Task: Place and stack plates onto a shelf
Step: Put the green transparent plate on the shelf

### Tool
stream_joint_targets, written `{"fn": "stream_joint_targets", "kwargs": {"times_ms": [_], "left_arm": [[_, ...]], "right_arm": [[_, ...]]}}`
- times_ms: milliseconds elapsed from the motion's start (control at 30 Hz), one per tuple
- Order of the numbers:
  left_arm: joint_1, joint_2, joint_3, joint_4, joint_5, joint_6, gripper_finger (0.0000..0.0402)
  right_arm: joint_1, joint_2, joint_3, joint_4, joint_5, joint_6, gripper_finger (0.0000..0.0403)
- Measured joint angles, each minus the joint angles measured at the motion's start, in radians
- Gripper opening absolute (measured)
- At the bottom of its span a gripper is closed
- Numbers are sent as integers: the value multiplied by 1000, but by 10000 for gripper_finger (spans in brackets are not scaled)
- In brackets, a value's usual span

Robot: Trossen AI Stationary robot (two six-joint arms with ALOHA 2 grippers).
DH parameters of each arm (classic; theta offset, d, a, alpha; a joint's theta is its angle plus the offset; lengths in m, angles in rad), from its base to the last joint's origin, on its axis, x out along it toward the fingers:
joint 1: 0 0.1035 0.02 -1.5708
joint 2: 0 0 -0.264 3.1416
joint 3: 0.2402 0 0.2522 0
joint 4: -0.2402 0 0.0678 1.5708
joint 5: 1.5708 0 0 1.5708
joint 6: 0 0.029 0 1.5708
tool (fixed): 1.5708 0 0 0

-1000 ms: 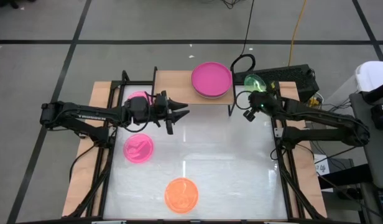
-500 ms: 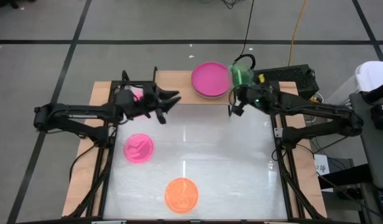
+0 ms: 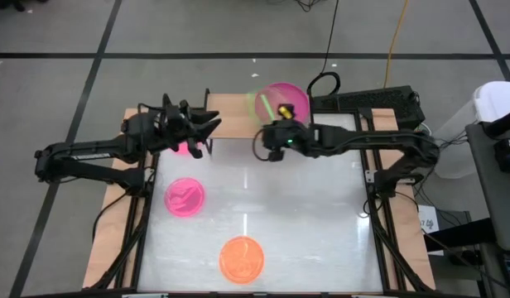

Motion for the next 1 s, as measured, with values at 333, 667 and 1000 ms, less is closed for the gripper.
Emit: {"fn": "stream_joint_targets", "kwargs": {"times_ms": [333,667,1000], "left_arm": [[11,-7,-1,-15,0,19,145],[13,-8,0,-50,0,32,145],[12,-8,-1,-90,0,32,145]], "right_arm": [[-7,219,85,194,-130,-188,0],[-43,332,86,340,-292,-259,0],[-123,401,85,417,-367,-254,0]]}}
